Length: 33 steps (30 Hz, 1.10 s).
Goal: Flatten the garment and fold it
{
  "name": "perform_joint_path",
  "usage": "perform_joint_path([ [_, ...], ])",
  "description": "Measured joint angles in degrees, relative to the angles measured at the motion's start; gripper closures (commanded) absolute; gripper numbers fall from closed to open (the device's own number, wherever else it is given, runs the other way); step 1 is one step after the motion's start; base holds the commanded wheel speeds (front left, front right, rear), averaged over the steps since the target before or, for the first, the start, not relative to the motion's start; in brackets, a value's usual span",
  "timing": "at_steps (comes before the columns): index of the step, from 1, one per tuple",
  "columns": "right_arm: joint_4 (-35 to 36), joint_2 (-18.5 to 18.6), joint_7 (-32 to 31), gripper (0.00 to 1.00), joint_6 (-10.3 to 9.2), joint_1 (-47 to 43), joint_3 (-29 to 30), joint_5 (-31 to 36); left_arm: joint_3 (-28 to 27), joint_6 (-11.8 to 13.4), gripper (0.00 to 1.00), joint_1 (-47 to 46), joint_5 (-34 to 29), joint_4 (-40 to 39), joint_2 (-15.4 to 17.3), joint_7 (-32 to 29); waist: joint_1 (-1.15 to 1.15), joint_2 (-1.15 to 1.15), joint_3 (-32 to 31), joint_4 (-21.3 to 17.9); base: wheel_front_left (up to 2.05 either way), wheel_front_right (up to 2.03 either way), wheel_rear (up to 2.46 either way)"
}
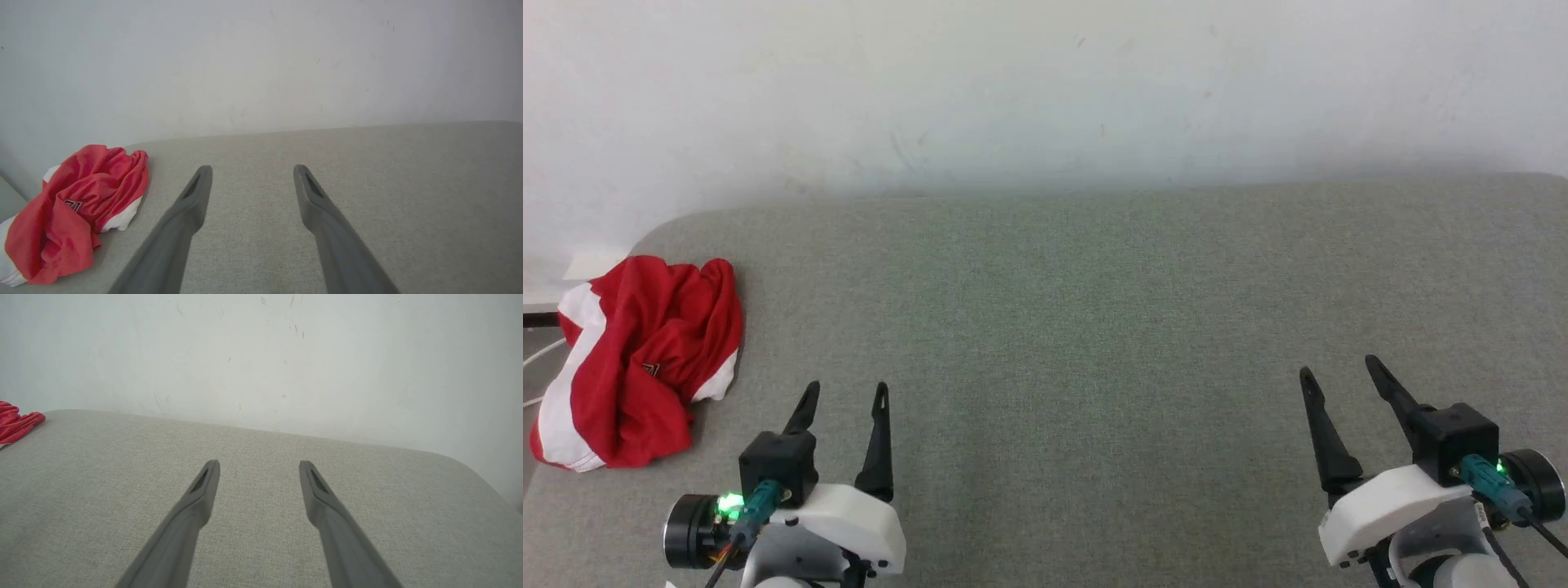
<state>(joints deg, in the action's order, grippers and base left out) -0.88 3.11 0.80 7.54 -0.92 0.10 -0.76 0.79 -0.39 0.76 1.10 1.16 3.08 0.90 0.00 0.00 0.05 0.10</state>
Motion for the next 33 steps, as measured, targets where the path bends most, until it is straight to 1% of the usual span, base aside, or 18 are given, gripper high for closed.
perform_joint_path([
  [7, -0.29, 0.0, 0.93, 0.0, 0.0, -0.01, 0.27, -0.83, 0.54, 0.0, 0.0, -0.04, 1.47, 0.4, 0.0, 0.73, 0.0, 0.0, 0.02, 0.68, 0.0, 0.0, 0.0],
  [15, -0.46, 0.0, 1.86, 0.0, 0.0, -0.02, 0.46, -1.25, 0.64, 0.02, 0.0, -0.26, 2.55, 0.86, 0.0, 1.75, 0.0, 0.0, 0.09, 2.52, 0.0, 0.0, 0.0],
  [23, -0.32, 0.0, 2.81, 0.0, 0.0, -0.04, 0.78, -1.25, 0.35, 0.45, 0.0, -0.3, 3.89, 1.23, 0.0, 2.7, 0.0, 0.0, 0.22, 5.43, 0.0, 0.0, 0.0],
  [33, 0.76, -0.01, 3.35, 0.0, 0.0, -0.07, 0.77, -1.24, 0.03, 0.55, 0.0, -0.68, 5.98, 1.35, -0.01, 3.77, 0.0, 0.0, 0.47, 10.04, 0.0, 0.0, 0.0],
])
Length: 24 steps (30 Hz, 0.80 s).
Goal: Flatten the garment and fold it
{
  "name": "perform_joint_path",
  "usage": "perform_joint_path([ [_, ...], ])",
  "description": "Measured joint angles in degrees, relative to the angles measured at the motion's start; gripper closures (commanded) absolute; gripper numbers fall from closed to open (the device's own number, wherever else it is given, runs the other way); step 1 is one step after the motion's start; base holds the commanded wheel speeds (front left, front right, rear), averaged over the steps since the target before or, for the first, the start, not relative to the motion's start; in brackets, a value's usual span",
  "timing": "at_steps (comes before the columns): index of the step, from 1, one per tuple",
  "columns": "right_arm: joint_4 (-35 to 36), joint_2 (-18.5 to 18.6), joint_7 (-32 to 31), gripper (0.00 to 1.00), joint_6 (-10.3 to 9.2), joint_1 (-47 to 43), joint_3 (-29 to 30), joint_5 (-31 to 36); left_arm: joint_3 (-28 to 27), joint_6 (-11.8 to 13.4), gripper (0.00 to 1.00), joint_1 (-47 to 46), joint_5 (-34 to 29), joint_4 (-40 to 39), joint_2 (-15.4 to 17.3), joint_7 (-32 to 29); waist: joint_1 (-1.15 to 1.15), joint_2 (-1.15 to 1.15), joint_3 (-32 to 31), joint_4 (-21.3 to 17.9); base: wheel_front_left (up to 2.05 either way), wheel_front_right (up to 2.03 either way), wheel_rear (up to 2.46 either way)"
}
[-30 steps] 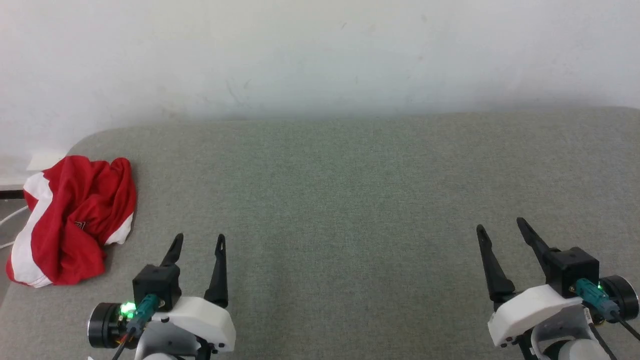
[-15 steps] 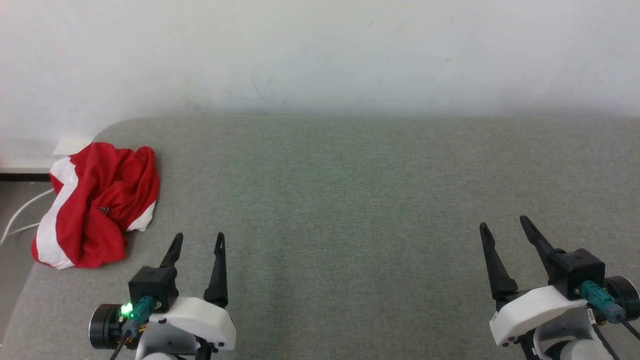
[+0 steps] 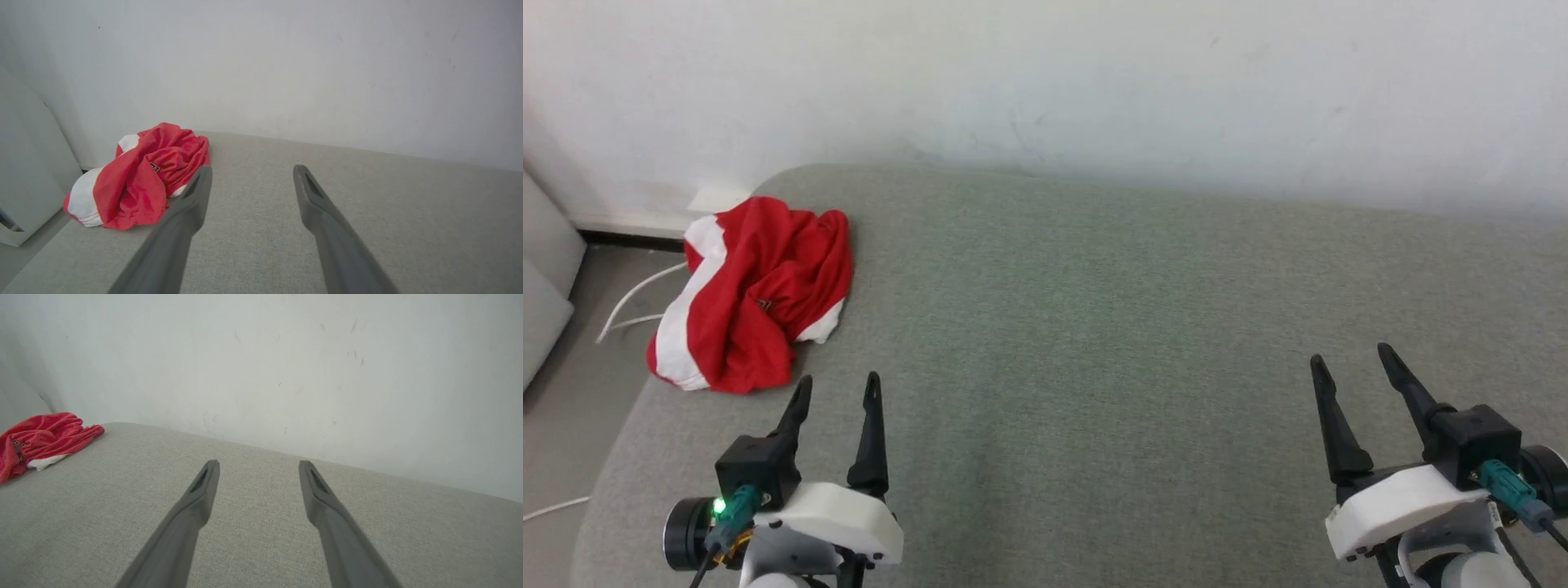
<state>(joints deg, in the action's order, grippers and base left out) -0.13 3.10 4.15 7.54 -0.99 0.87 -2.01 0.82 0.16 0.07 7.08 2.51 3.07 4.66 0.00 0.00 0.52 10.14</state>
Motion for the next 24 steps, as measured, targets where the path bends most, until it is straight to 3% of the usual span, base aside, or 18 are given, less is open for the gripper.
perform_joint_path([
  [24, 2.49, -0.01, 0.49, 0.0, 0.0, -0.19, -0.71, 0.55, 0.89, 1.94, 0.0, -0.3, 3.26, 0.21, 0.0, 3.0, 0.0, 0.0, 1.08, 10.45, 0.0, 0.0, 0.0],
])
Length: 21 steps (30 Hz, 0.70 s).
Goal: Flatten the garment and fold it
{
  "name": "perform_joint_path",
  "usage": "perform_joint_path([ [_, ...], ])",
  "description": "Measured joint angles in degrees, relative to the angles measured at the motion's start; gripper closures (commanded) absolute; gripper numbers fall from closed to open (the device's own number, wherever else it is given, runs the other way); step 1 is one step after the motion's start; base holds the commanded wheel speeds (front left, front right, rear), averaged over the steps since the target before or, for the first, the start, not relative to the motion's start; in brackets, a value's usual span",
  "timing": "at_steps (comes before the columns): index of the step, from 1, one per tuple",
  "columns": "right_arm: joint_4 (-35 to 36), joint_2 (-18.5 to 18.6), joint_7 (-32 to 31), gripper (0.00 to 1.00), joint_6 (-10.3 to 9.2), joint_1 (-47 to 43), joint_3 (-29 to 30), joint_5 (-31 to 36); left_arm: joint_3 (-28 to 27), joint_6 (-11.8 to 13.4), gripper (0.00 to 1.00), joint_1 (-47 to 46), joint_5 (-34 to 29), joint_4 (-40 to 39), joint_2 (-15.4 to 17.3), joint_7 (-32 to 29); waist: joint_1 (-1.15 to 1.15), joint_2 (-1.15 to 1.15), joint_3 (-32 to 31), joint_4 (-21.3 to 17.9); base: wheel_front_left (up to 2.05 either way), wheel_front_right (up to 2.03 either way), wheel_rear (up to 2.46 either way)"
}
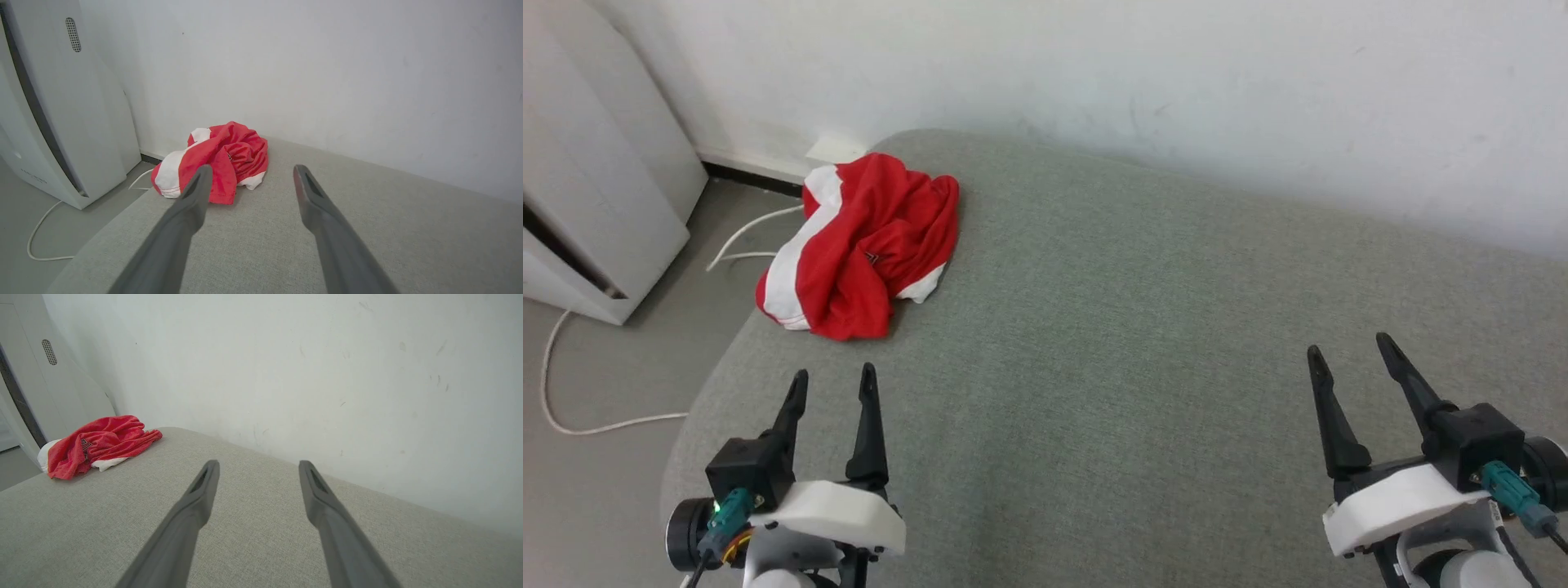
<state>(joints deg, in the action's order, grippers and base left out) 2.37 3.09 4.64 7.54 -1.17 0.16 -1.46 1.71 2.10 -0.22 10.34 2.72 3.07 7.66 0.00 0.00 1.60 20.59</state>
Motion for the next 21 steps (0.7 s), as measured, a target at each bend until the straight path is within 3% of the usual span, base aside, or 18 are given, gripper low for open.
perform_joint_path([
  [15, 1.35, -0.03, 0.32, 0.0, 0.0, 1.88, -1.14, 1.43, -0.75, 0.44, 0.0, -7.31, 0.71, -0.21, -0.01, 1.55, 0.0, 0.0, 3.84, 0.99, 0.0, 0.0, 0.0],
  [21, 2.14, -0.05, 0.09, 0.0, 0.0, 3.79, -1.9, 2.01, -4.92, -1.27, 0.0, -15.99, 1.0, 0.33, 0.05, 2.52, 0.01, 0.0, 7.18, -0.43, 0.0, 0.0, 0.0],
])
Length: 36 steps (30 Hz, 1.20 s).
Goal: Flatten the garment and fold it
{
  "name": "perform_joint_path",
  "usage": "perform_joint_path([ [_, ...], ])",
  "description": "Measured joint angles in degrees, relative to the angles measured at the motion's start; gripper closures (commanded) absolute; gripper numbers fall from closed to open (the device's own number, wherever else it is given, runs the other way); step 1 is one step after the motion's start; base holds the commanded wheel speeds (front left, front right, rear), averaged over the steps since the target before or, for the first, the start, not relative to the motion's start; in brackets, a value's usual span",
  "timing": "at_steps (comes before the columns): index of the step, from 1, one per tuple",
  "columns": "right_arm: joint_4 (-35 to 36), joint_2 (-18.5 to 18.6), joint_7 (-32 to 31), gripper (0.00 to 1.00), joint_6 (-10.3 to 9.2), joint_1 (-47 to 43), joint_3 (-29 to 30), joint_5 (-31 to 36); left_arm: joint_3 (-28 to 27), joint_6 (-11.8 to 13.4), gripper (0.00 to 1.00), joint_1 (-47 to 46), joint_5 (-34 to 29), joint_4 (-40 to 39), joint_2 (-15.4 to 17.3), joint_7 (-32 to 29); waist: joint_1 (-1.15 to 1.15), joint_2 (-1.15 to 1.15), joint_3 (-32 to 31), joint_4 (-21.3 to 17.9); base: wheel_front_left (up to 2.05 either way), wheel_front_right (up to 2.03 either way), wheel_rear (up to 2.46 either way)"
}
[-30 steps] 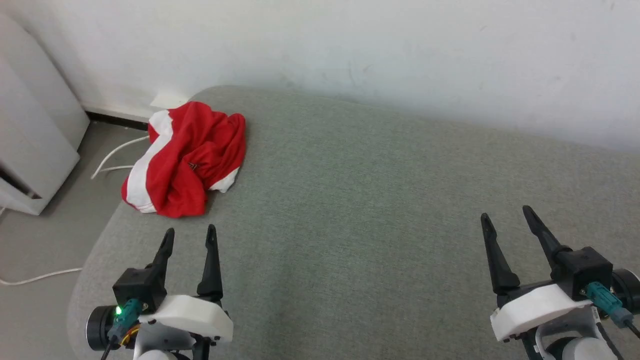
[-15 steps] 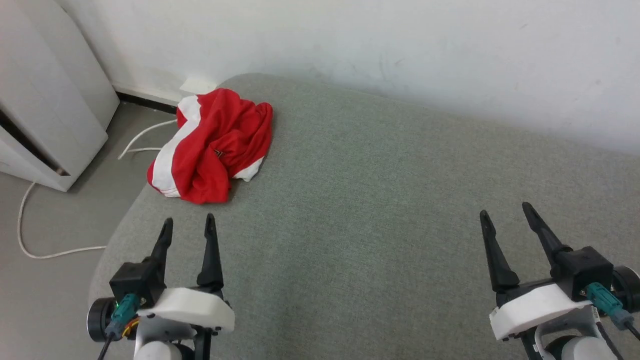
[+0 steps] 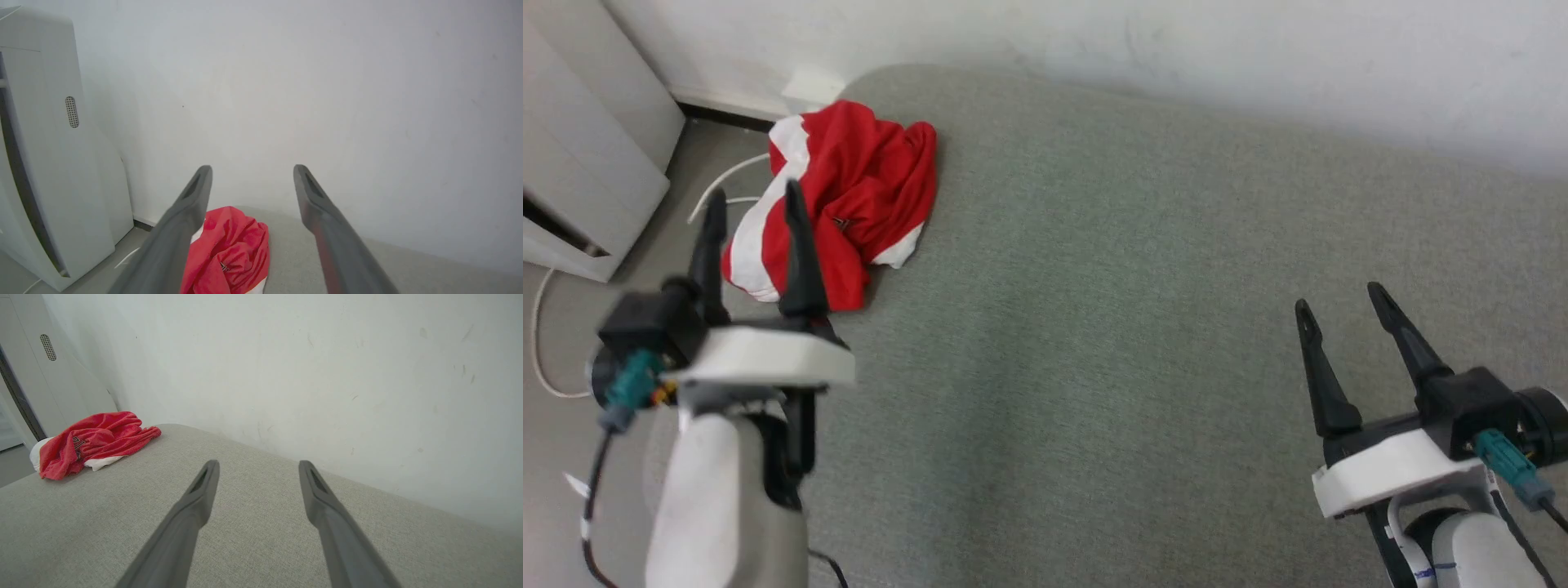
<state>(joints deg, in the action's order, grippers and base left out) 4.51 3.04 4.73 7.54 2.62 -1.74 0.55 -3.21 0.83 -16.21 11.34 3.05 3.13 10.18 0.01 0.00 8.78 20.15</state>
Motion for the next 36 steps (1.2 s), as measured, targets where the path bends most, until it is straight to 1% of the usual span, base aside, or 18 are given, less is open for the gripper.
perform_joint_path([
  [2, 0.05, 0.0, 0.01, 0.0, 0.0, 0.57, 0.0, 0.11, -1.3, -0.8, 0.0, -3.48, -0.23, 1.47, 0.7, 0.12, 0.0, 0.0, 1.21, -0.67, 0.0, 0.0, 0.0],
  [4, 0.1, -0.01, 0.1, 0.0, 0.0, 1.21, 0.01, 0.33, -2.65, -0.87, 0.0, -7.27, -0.23, 3.36, 1.65, 0.51, 0.0, 0.0, 2.48, -1.42, 0.0, 0.0, 0.0],
  [8, 0.16, -0.02, 0.78, 0.0, 0.0, 3.01, -0.03, 0.47, -4.1, -1.59, 0.0, -15.27, 0.2, 10.17, 5.31, 0.33, 0.01, 0.0, 5.14, -3.16, 0.0, 0.0, 0.0],
  [11, -0.08, -0.04, 1.58, 0.0, 0.0, 4.55, -0.22, 0.24, -4.61, -2.88, 0.0, -21.42, 1.03, 16.13, 8.7, -2.91, 0.01, 0.0, 7.18, -4.69, 0.0, 0.0, 0.0],
  [14, -0.48, -0.07, 2.58, 0.0, 0.0, 5.64, -0.44, -0.21, -4.5, -4.35, 0.0, -26.36, 2.88, 22.34, 11.56, -9.11, 0.0, 0.0, 9.25, -6.25, 0.0, 0.0, 0.0],
  [18, -1.37, -0.08, 3.39, 0.0, 0.0, 6.45, -0.82, -0.29, -4.57, -5.37, 0.0, -31.02, 4.71, 30.11, 15.15, -17.56, 0.0, 0.0, 11.92, -8.27, 0.0, 0.0, 0.0],
  [24, -1.68, -0.08, 3.59, 0.0, 0.0, 7.94, -1.21, -0.26, -6.21, -6.76, 0.0, -35.17, 10.7, 40.22, 19.05, -31.0, 0.0, 0.0, 15.95, -10.8, 0.0, 0.0, 0.0],
  [28, -1.46, -0.1, 3.86, 0.0, 0.0, 9.03, -2.07, -0.24, -6.64, -6.86, 0.0, -36.04, 12.57, 45.17, 22.06, -38.02, 0.0, 0.0, 18.74, -12.07, 0.0, 0.0, 0.0],
  [32, -1.26, -0.09, 4.07, 0.0, 0.0, 10.04, -2.23, -0.11, -6.58, -6.9, 0.0, -36.67, 13.83, 48.54, 23.48, -44.84, 0.0, 0.0, 21.51, -12.97, 0.0, 0.0, 0.0],
  [34, -1.25, -0.11, 4.14, 0.0, 0.0, 10.4, -2.24, -0.09, -6.7, -6.73, 0.0, -38.78, 14.56, 49.57, 24.53, -48.88, -0.02, 0.0, 22.75, -13.23, 0.0, 0.0, 0.0],
  [35, -1.3, -0.1, 4.21, 0.0, 0.0, 10.49, -2.21, -0.02, -6.67, -6.6, 0.11, -39.82, 14.86, 50.05, 24.97, -51.12, -0.02, 0.0, 23.31, -13.31, 0.0, 0.0, 0.0],
  [36, -1.36, -0.1, 4.22, 0.0, 0.0, 10.68, -2.27, 0.0, -6.62, -6.55, 0.55, -40.75, 14.97, 50.24, 25.46, -52.92, -0.02, 0.0, 23.83, -13.36, 0.0, 0.0, 0.0],
])
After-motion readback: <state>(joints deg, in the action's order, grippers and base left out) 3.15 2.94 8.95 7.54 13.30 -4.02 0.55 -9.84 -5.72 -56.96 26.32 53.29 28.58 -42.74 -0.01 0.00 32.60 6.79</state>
